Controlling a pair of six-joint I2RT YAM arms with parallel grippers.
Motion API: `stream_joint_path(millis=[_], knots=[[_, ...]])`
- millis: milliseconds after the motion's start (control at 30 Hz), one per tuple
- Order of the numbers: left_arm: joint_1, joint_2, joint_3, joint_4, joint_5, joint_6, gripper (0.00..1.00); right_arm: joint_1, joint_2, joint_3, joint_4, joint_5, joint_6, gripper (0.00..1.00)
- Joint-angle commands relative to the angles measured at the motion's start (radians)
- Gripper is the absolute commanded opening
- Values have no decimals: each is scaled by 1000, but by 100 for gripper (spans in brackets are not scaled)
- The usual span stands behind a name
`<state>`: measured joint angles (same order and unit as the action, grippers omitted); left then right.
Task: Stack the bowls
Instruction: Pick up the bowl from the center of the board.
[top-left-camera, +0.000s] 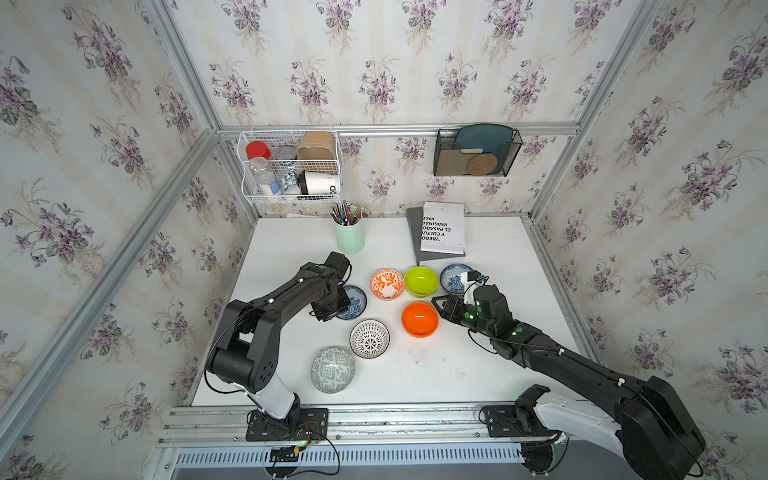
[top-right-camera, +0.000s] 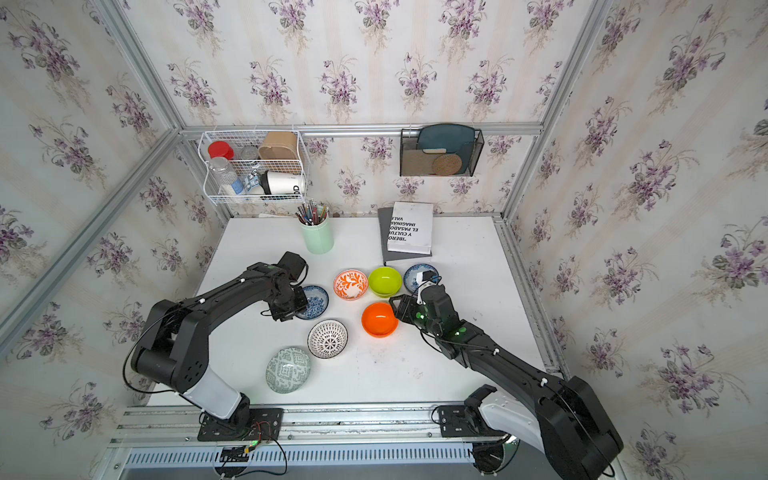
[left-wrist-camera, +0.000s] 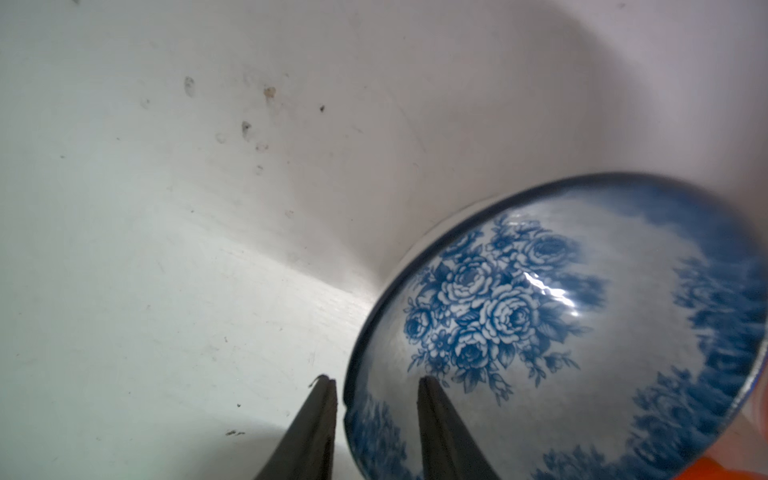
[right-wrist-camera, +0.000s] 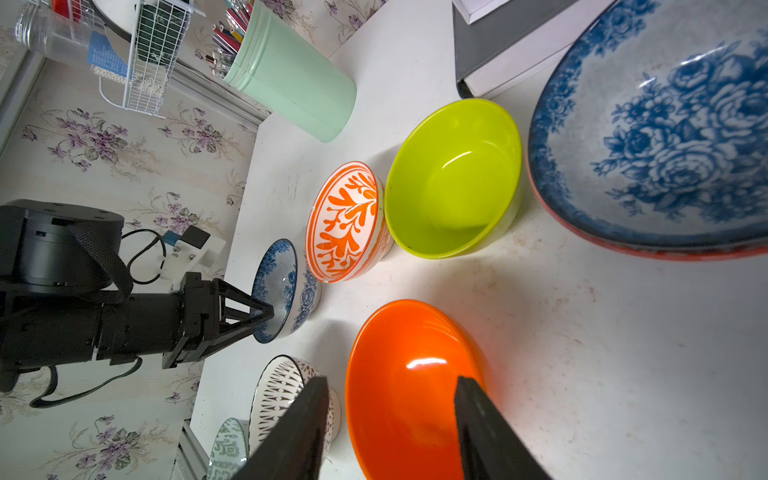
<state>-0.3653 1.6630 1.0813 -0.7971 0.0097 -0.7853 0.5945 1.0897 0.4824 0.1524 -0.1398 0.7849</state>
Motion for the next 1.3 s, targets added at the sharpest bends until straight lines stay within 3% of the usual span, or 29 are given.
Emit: stream_joint_path(millis=[0,267,533,767,900,1067,1267], knots=[[1,36,28,-3,21,29,27,-1,3,10,11,-5,-3,54],[1,47,29,-2,26,28,0,0,45,96,-76,-47,-33,54],[1,-13,21,-16,-5,24,0,21,164,247,-214,-84,-59,53],[15,-179,-19,-22,-37,24,0,81,264,385,-297,-92,-83,54],[14,-285,-26,33,56,126,0,112,322,493,-373,-91,-108,59],[-49,-328,20,2,88,146,0,129,393,626,-485,-91,-119,68],[-146,-294,69,-2,100,95,0,182,472,783,-657,27,-137,71]])
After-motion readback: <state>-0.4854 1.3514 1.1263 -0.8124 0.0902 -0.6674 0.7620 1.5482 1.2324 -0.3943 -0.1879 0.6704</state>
